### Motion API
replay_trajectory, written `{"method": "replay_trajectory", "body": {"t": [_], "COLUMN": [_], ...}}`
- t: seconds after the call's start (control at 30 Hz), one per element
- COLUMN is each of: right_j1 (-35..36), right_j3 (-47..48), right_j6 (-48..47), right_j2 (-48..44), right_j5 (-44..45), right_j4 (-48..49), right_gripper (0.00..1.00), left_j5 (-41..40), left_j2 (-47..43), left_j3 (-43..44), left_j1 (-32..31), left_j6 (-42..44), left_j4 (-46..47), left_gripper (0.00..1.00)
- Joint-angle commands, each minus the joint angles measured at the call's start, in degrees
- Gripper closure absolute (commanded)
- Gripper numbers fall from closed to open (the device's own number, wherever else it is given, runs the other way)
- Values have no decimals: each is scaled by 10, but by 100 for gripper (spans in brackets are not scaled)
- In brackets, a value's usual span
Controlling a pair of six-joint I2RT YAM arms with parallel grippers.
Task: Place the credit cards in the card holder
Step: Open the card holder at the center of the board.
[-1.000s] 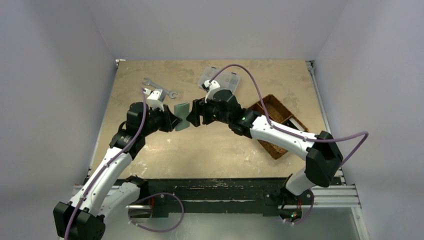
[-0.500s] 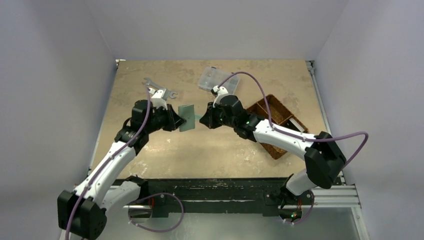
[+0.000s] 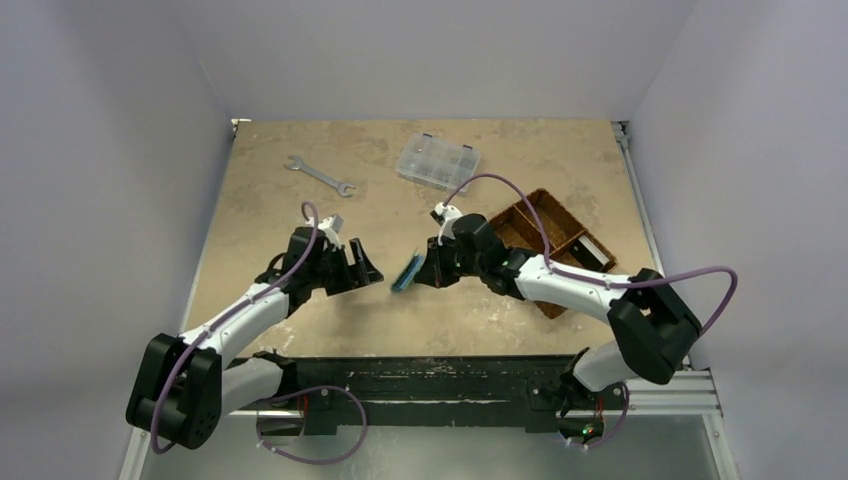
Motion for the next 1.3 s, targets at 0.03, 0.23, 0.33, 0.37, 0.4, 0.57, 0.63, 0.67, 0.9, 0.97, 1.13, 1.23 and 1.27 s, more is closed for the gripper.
{"method": "replay_trajectory", "body": {"t": [0.03,0.23,0.33,0.37,0.4,0.57,0.63,0.67,0.9,0.97,1.13,1.23,1.27], "right_j1": [1,1,1,1,1,0,0,0,0,0,-2,-3,-3], "right_j3": [27,36,44,42,38,16,5,3,-32,-34,-21,-15,-14], "right_j6": [24,22,10,4,2,-17,-12,-12,7,18,17,12,11], "right_j2": [-13,4,9,7,3,-22,-29,-29,-22,-22,-10,3,6], "right_j5": [-102,-103,-97,-90,-85,-18,46,76,107,121,177,206,225], "right_j4": [50,53,31,22,18,-64,-116,-146,-210,-212,-218,-230,-235], "right_gripper": [100,100,100,100,100,100,100,100,100,100,100,100,100], "left_j5": [0,-33,-93,-96,-92,-47,-49,-53,-62,-48,-40,-50,-57], "left_j2": [-60,-54,-23,-10,5,61,69,73,121,137,148,126,113], "left_j3": [34,86,126,132,137,136,136,137,141,134,104,73,67], "left_j1": [-3,-49,-77,-80,-81,-86,-88,-89,-91,-95,-130,-141,-141], "left_j6": [-16,-1,18,22,24,3,1,3,17,11,-9,-17,-17], "left_j4": [-21,-47,-70,-66,-61,7,20,20,23,37,78,79,70], "left_gripper": [21,3,5,8,17,32,28,23,15,15,16,18,18]}}
